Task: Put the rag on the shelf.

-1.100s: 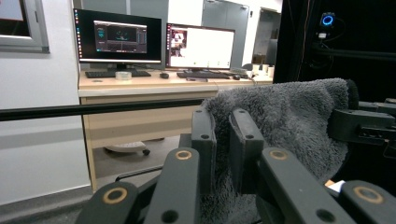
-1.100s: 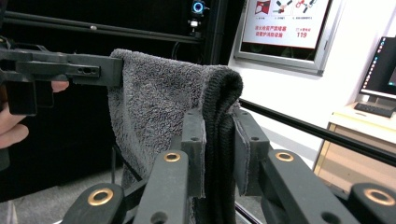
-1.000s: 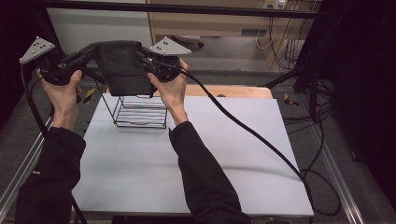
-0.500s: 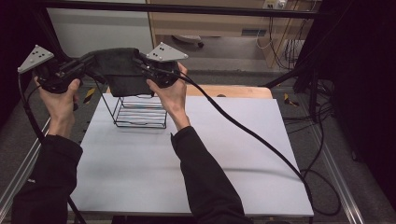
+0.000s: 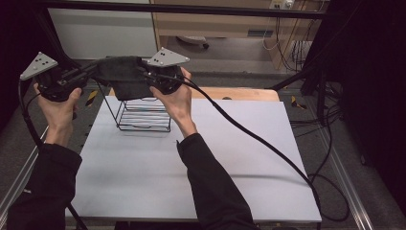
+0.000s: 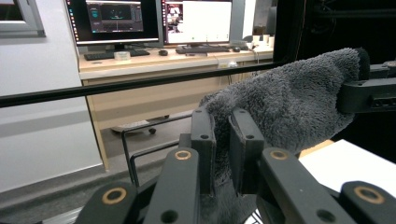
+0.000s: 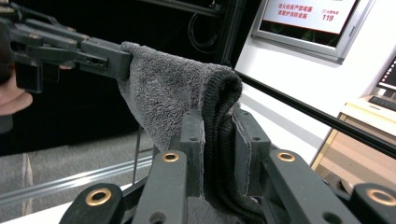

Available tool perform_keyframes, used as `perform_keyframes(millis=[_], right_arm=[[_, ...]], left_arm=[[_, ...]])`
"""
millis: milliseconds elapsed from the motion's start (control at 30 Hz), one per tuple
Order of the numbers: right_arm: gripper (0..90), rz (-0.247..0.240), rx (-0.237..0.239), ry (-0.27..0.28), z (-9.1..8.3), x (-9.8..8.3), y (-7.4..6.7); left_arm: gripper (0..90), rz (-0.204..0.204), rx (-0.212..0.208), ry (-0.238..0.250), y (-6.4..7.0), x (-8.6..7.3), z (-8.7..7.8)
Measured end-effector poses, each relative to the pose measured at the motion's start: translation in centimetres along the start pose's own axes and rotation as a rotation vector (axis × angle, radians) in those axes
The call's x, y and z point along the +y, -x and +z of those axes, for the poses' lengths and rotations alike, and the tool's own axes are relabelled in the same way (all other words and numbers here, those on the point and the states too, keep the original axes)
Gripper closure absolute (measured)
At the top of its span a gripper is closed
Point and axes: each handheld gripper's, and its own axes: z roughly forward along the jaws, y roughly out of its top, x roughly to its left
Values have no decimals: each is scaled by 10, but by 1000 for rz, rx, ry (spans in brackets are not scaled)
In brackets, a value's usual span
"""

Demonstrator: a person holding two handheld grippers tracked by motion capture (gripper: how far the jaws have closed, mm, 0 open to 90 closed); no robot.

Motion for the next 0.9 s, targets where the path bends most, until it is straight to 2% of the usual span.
perform_keyframes(millis=[267, 533, 700, 767, 900], right_arm=[[764, 2, 22, -40, 0, -9, -4], [739, 19, 36, -92, -2, -14, -6], [647, 19, 18, -138, -6, -15, -11], [626, 34, 11, -159, -8, -14, -12], [573, 61, 11, -177, -11, -12, -17]], left_arm=[[810, 5, -8, -43, 3, -16, -4], [807, 17, -20, -69, 5, -20, -6], [796, 1, -30, -97, 5, -21, -8], [787, 1, -30, -115, 5, -21, -9], [769, 21, -24, -158, 7, -20, -13]])
